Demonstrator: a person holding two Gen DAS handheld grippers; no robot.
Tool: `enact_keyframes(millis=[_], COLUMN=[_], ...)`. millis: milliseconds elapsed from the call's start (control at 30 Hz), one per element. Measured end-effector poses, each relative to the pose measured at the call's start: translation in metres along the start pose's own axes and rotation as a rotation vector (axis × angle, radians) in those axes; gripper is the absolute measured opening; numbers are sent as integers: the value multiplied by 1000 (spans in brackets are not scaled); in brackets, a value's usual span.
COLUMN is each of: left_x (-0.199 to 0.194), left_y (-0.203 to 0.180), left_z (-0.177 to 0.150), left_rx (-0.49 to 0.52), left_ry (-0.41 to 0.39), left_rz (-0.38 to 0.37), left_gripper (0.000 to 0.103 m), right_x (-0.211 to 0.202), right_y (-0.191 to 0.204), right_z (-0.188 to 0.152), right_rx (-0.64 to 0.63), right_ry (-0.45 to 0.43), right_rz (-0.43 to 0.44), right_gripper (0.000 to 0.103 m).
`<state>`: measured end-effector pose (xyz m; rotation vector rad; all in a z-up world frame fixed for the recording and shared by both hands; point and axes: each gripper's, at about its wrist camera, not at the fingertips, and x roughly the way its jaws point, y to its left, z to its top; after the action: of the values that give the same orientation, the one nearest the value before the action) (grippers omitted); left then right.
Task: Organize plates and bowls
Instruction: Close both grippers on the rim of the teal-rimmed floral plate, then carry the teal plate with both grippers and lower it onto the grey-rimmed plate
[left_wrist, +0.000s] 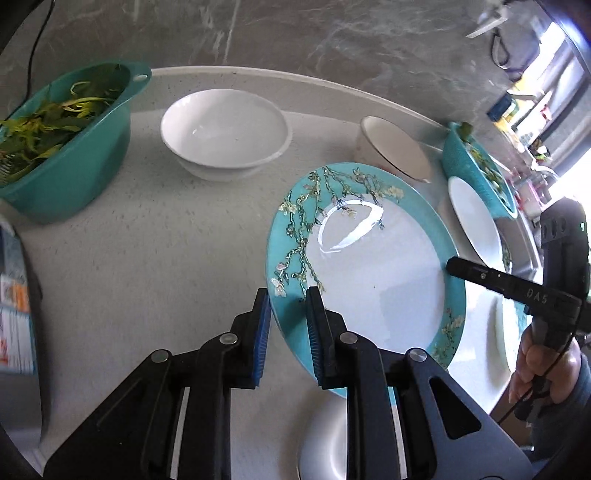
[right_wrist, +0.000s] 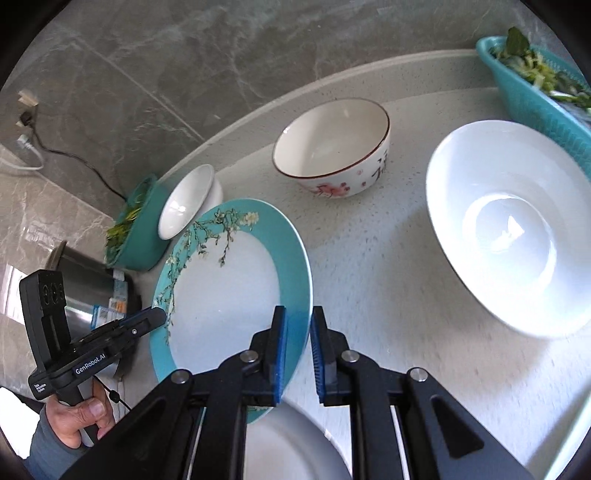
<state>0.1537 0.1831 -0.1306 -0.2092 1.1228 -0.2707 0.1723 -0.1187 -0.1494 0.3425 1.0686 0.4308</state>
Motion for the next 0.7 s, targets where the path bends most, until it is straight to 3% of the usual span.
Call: enact_keyframes(millis=[400, 700], left_x=[-19, -25], left_y=[-24, -30], left_z=[-97, -136], left_rx=[20, 74], left_ry=[82, 91], left_rz=[-40, -22], left_gripper=[18, 18], right_x=[-38, -43], right_y=[-6, -10], right_z=[-82, -127], right_rx=[19, 37], right_ry=[23, 33], right_rz=[-26, -40], right_gripper=[16, 16])
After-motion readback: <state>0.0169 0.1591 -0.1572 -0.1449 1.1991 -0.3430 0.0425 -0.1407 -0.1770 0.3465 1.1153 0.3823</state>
